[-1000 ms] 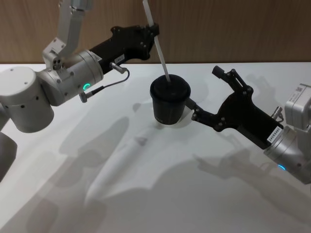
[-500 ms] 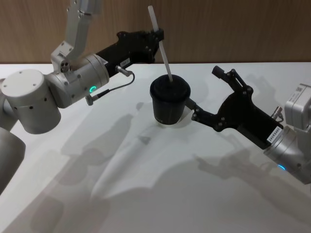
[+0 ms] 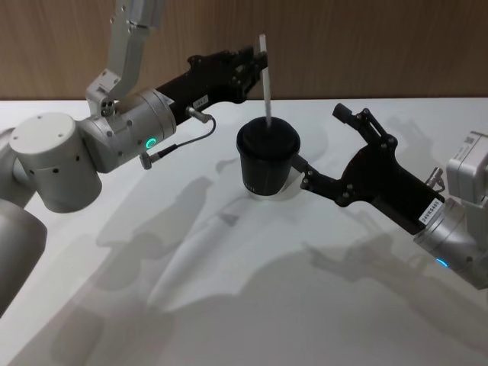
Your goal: Pick up the straw with one hand, pass it to the other hand, and insert it into the cup.
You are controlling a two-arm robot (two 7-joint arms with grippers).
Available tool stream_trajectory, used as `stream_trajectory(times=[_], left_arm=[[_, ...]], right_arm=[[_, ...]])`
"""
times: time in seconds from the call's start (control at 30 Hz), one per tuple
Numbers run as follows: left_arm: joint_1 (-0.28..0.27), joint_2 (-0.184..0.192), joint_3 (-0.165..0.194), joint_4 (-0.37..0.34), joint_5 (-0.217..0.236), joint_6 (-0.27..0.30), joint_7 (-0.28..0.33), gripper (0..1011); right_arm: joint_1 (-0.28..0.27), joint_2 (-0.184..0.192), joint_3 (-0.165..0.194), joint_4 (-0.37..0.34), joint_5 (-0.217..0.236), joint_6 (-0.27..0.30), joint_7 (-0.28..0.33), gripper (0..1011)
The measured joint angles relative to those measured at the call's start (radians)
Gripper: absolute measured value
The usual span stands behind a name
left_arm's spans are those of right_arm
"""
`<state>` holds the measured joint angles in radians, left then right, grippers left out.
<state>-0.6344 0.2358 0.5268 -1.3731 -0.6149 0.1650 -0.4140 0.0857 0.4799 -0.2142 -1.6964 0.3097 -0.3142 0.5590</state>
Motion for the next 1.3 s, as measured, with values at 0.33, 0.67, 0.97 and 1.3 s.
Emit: stream_trajectory(times=[0.33,0.67,0.97,1.3], left_arm=[[0.0,-0.004,0.0,0.006,-0.003,0.002,-0.001,535],[0.002,-0.005,0.0,0.009,-0.007,0.0,-0.002,851],[0.02,-0.005,-0.005,0.009,-0.025,-0.025,-0.016,1003],[0.036,0.006,-0.002,-0.002,-0.031,-0.043,-0.027,1003]], right_arm=[[0.0,0.0,0.0,0.0,0.0,0.0,0.0,1001],[0.001,0.0,0.0,-0.002,0.005,0.001,0.0,1001],[0.017,-0.015,0.015,-0.026,0.054,0.029,-0.017,1001],[0.045,-0.046,0.033,-0.07,0.135,0.101,-0.061,1002]])
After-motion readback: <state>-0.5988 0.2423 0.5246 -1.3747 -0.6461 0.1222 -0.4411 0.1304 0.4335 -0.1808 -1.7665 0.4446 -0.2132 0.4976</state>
